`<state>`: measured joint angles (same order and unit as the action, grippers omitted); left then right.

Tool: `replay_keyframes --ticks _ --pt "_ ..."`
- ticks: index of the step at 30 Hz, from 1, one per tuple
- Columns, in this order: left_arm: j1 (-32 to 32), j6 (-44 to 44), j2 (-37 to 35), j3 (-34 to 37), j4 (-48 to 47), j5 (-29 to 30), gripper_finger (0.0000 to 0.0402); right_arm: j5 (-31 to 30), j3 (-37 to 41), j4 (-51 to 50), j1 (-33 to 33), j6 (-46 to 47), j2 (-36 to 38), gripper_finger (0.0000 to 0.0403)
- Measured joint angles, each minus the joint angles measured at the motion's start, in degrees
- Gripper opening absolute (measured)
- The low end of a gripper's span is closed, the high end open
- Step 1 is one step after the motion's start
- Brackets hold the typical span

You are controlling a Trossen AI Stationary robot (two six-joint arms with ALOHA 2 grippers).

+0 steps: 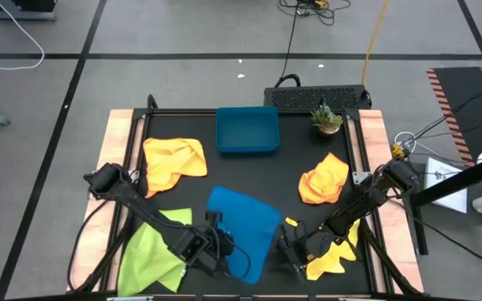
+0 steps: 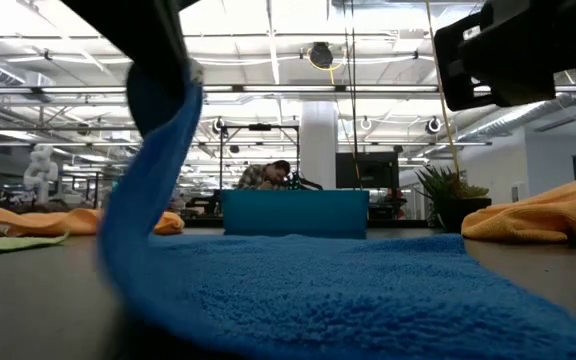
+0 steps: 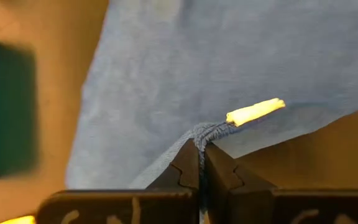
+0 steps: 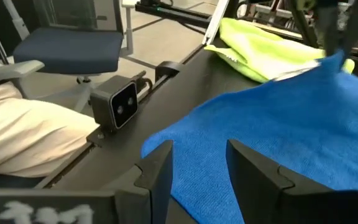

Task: Fold microfiber towels
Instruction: Fold the blue microfiber cloth

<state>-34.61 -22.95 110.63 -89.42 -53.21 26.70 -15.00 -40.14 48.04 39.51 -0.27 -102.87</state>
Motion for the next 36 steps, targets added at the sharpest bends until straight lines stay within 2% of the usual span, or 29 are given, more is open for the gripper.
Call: replay_keyframes --ticks 4,9,19,32,36 --pt "1.9 0.9 -0.1 -0.4 -1.3 1.0 0.0005 0.0 0.0 -1.4 0.0 0.6 -0.5 0.0139" --pt "4.4 1.5 -0.1 -0.4 -2.1 1.1 0.0005 0.0 -0.6 0.8 -0.2 0.0 -4.6 0.0139" --pt "7.4 -1.3 -3.3 -0.2 -4.1 6.6 0.0003 0.0 -4.1 1.1 -0.6 0.0 -9.5 0.0139" --pt "7.2 -1.8 -5.5 -0.2 -3.6 8.0 0.0003 0.0 -4.2 3.4 -1.3 4.8 -9.3 0.0139" --pt "7.2 -2.0 -5.5 -0.2 -3.7 7.9 0.0003 0.3 -4.2 -2.3 -0.9 11.6 -6.9 0.0139"
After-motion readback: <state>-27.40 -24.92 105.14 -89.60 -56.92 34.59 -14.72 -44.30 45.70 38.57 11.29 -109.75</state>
